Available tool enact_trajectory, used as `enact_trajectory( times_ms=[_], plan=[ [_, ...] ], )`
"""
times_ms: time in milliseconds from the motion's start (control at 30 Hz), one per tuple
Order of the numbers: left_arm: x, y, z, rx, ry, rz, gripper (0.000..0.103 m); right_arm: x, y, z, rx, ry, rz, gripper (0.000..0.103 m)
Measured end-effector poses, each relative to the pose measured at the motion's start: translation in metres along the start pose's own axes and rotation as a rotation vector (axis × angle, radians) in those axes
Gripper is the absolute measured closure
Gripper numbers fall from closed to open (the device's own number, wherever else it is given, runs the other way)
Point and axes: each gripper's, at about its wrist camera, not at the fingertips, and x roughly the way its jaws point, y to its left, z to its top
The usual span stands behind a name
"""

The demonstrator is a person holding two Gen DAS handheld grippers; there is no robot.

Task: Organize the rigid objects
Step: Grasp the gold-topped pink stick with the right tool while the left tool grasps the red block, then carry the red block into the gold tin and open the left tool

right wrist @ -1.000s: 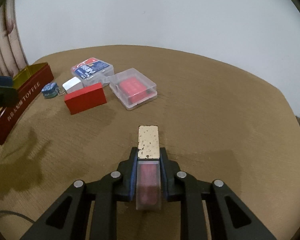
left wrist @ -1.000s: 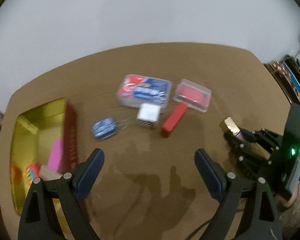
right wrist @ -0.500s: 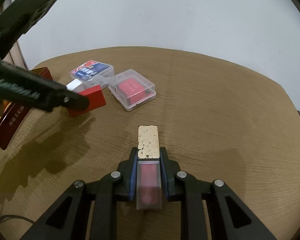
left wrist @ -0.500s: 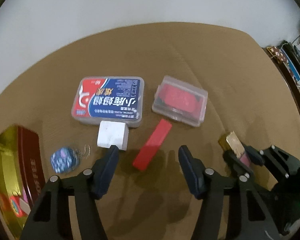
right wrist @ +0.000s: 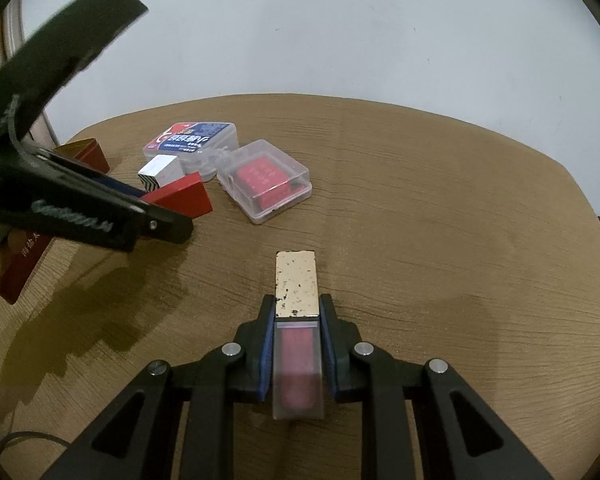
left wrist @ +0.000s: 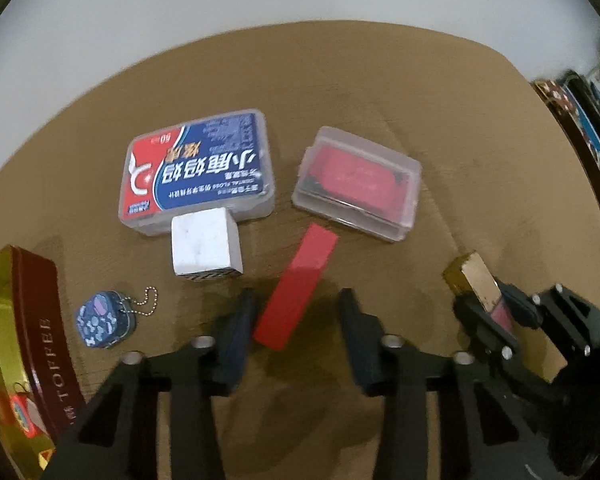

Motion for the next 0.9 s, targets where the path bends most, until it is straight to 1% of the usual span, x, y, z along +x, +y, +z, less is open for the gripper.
enact_trajectory(
  times_ms=[67, 133, 200, 267, 367, 400, 467, 500, 567, 633, 700, 800, 900],
  plan=[
    [0.003, 0.004, 0.003, -0.035, -0.004, -0.004, 0.077, 0.0, 0.0, 0.0, 0.005, 0.001, -0.001, 0.082],
    [0.003, 0.006, 0.005, -0.037, -0.02, -0.005, 0.08, 0.0, 0.0, 0.0, 0.003, 0.002, -0.004, 0.082],
    [0.001, 0.005, 0.0, -0.018, -0.032, 0.005, 0.091, 0.0, 0.001, 0.001, 0.001, 0.002, -0.006, 0.082],
    [0.0, 0.001, 0.0, -0.006, -0.039, 0.016, 0.091, 0.0, 0.001, 0.001, 0.0, 0.003, -0.006, 0.082],
    [-0.001, 0.001, -0.004, -0.028, -0.043, 0.003, 0.091, 0.001, 0.002, 0.001, -0.002, 0.003, -0.009, 0.082],
    [0.003, -0.007, -0.008, -0.033, -0.045, -0.001, 0.091, 0.001, 0.002, 0.001, -0.002, 0.003, -0.009, 0.082],
    [0.0, -0.003, -0.015, -0.052, -0.049, -0.009, 0.091, 0.003, 0.002, 0.001, -0.005, 0.004, -0.012, 0.082],
    [-0.002, -0.002, -0.024, -0.054, -0.047, -0.008, 0.091, 0.003, 0.002, 0.001, -0.006, 0.004, -0.014, 0.082],
    [-0.003, 0.004, -0.029, -0.055, -0.051, 0.018, 0.091, 0.003, 0.002, 0.001, -0.006, 0.005, -0.015, 0.082],
    [-0.005, 0.011, -0.031, -0.063, -0.052, 0.014, 0.091, 0.002, 0.002, 0.001, -0.009, 0.005, -0.019, 0.082],
    [-0.01, 0.012, -0.038, -0.07, -0.059, 0.019, 0.091, 0.002, 0.003, 0.001, -0.013, 0.006, -0.024, 0.082],
    [-0.015, 0.011, -0.044, -0.066, -0.077, 0.056, 0.091, 0.003, 0.003, 0.001, -0.016, 0.006, -0.028, 0.082],
    [-0.023, 0.012, -0.053, -0.089, -0.088, 0.062, 0.091, 0.003, 0.004, 0.001, -0.024, 0.006, -0.038, 0.082]
  ],
)
